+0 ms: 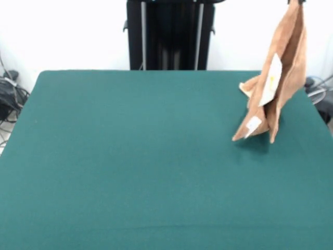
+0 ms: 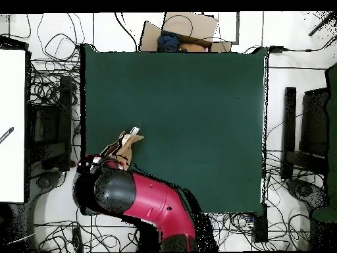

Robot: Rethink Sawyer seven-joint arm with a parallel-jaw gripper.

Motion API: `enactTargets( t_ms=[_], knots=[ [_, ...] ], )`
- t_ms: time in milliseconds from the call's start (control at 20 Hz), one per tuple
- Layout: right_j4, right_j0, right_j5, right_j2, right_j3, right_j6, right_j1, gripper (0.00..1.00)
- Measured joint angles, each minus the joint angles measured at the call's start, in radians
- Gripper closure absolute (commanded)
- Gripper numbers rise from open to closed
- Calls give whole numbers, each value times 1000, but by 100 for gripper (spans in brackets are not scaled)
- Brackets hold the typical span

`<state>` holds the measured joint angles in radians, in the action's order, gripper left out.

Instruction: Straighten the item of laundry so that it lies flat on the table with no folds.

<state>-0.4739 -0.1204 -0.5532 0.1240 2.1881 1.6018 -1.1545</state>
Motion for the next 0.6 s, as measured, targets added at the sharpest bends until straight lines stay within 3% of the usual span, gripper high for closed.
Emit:
enactTargets(
  t_ms=[250,600],
  knots=[
    [5,-107,72,101,38,-31,31,100],
    [123,-271,164,244,58,-52,132,100]
  ],
)
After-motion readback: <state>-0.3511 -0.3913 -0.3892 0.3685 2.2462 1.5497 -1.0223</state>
